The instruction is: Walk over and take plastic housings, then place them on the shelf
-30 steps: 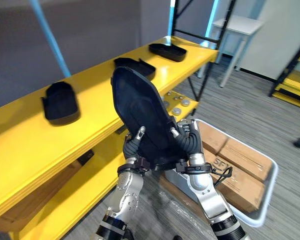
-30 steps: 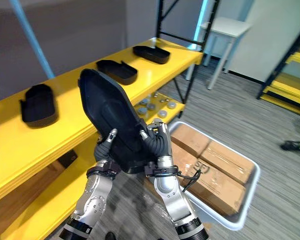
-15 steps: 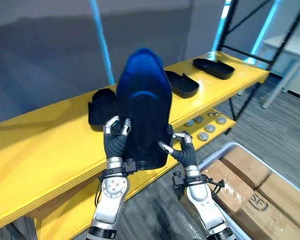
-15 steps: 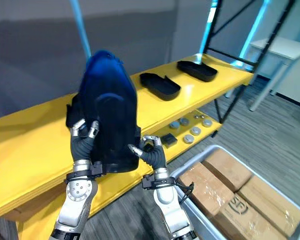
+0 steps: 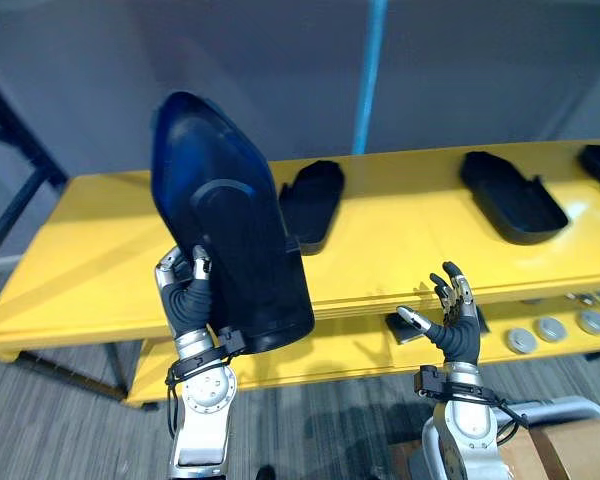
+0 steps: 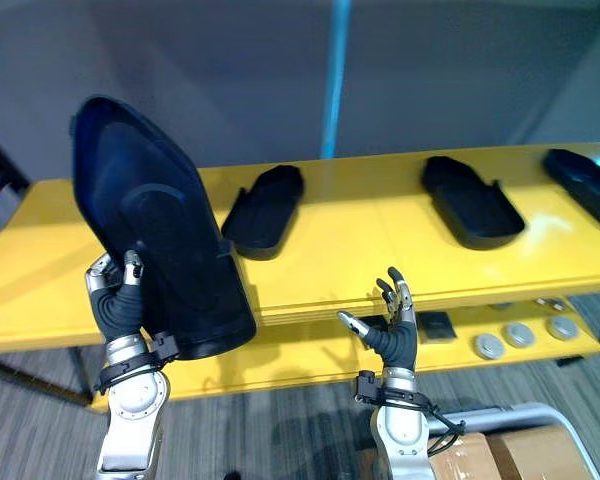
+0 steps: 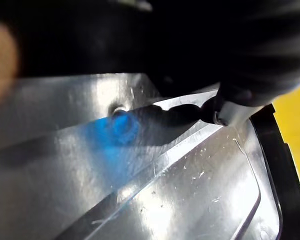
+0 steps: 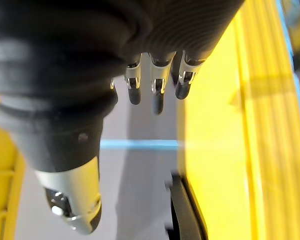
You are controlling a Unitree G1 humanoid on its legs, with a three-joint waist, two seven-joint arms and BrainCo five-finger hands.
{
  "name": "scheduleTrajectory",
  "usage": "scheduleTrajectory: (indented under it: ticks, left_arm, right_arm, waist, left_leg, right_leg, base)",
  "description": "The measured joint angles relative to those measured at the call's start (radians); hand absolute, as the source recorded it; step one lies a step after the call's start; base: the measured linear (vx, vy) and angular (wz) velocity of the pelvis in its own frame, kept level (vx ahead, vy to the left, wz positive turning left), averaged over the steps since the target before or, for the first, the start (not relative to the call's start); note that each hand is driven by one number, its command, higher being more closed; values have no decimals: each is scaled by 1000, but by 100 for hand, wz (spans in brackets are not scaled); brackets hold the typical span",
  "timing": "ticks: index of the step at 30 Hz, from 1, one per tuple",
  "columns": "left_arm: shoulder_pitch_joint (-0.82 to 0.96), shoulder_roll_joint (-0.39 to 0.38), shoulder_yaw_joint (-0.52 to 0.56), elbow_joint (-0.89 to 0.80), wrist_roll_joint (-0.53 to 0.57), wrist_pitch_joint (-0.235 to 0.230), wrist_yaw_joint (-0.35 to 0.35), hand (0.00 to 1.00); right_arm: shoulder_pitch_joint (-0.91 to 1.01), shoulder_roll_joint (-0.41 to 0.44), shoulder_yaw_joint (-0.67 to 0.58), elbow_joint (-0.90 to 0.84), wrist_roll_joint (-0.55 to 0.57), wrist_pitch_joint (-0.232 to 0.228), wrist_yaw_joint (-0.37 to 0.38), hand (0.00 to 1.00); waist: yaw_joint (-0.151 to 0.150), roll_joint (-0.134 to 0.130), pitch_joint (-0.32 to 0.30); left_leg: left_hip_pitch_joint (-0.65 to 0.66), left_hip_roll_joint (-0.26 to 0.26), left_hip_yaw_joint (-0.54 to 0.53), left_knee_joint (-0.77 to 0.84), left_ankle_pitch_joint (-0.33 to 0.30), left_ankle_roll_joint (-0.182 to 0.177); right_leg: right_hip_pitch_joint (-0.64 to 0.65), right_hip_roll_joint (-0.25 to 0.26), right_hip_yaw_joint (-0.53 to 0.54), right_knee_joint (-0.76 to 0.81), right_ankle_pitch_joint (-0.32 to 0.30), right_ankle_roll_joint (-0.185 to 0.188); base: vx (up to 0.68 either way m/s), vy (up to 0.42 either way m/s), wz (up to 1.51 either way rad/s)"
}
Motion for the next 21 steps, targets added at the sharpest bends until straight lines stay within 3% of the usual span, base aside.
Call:
scheduleTrajectory:
  ticks: [5, 10, 13, 15, 21]
  left_arm:
    - [48, 0, 62, -30, 0, 0, 4, 100]
    - [53, 45, 246, -28, -25, 14, 3, 100]
    - [23, 140, 352, 8, -97, 29, -7, 100]
    - [-56, 251, 402, 105, -150, 31, -20, 100]
    - [-327, 606, 358, 448, -316, 33, -110, 100]
  right_arm:
    - [37, 30, -19, -2, 35, -1, 24, 0]
    - [66, 40, -20, -2, 72, 0, 69, 0]
    - [77, 40, -20, -2, 93, 0, 99, 0]
    - [90, 31, -18, 1, 110, 0, 126, 0]
    - [167, 0, 22, 21, 147, 1, 185, 0]
  waist:
    - [12, -6, 4]
    - [4, -13, 3]
    - [6, -15, 1]
    - [8, -14, 2]
    - [9, -14, 2]
  left_leg:
    - [19, -2, 48, -67, 29, 19]
    - [43, -5, 92, -105, 53, 10]
    - [50, -6, 103, -105, 55, 8]
    - [48, -2, 103, -105, 58, 4]
    - [-20, 5, 97, -105, 76, -2]
  right_leg:
    - [20, -13, -29, 0, -20, 4]
    - [19, -21, -18, 0, -18, 10]
    - [19, -21, -9, 0, -18, 11]
    - [15, -18, -10, 0, -18, 11]
    - [-54, -12, -15, 7, -14, 6]
  base:
    - [-59, 44, 39]
    - [12, 46, -3]
    - [49, 17, -7]
    - [36, 1, 1]
    - [-17, 6, 1]
